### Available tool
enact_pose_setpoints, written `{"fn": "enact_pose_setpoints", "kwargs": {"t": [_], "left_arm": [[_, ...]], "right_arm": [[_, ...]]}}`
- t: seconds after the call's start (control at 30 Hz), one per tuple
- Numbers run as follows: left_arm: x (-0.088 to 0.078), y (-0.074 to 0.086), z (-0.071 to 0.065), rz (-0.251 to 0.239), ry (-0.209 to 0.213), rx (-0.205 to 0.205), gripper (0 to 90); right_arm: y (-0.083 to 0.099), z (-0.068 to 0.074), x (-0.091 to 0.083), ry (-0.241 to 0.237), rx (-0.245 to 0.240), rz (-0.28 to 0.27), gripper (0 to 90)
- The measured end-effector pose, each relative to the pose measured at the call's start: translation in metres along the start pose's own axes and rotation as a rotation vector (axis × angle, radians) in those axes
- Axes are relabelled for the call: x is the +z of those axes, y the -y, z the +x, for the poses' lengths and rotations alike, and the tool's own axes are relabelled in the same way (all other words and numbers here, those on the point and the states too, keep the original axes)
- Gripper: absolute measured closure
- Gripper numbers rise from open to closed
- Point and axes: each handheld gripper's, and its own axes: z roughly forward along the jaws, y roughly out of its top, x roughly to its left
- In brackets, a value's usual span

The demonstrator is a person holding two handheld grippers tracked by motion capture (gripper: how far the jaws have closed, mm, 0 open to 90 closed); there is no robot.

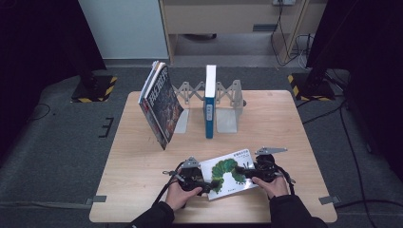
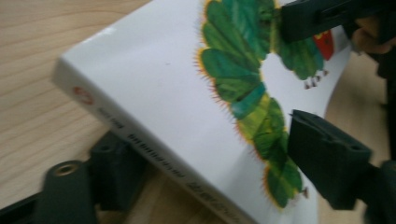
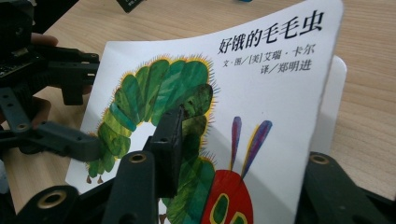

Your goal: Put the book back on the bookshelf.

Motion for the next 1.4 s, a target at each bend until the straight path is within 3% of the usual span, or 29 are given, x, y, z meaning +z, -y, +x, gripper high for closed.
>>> {"fn": "enact_pose_setpoints", "kwargs": {"t": [0.13,0.27,0.43,0.6,0.73,0.93,1.13,1.4], "left_arm": [[0.000,0.000,0.001,-0.001,0.005,-0.006,22.9],[-0.001,0.000,0.001,-0.006,0.011,-0.018,22.8],[-0.001,0.000,0.002,-0.004,-0.003,-0.013,26.5],[-0.001,0.001,0.002,-0.011,-0.001,-0.024,27.8],[-0.003,0.000,0.003,-0.008,-0.008,-0.045,29.1],[-0.005,-0.003,0.001,-0.002,-0.021,-0.075,32.7],[-0.019,-0.015,-0.001,-0.074,-0.039,-0.045,47.9],[-0.030,-0.028,-0.005,-0.143,-0.068,0.023,59.9]], "right_arm": [[-0.001,0.001,0.000,0.016,-0.015,0.000,48.7],[-0.002,0.005,0.000,0.075,-0.083,0.011,31.6],[0.000,-0.001,-0.004,0.146,-0.071,-0.009,30.4],[0.004,-0.006,-0.001,0.187,-0.055,0.052,28.7],[0.006,-0.006,0.003,0.169,-0.025,0.077,29.4],[0.006,-0.006,0.004,0.155,-0.007,0.072,30.9],[0.001,-0.007,-0.004,0.159,-0.005,-0.048,37.3],[-0.005,-0.003,-0.011,0.172,-0.098,-0.200,37.9]]}}
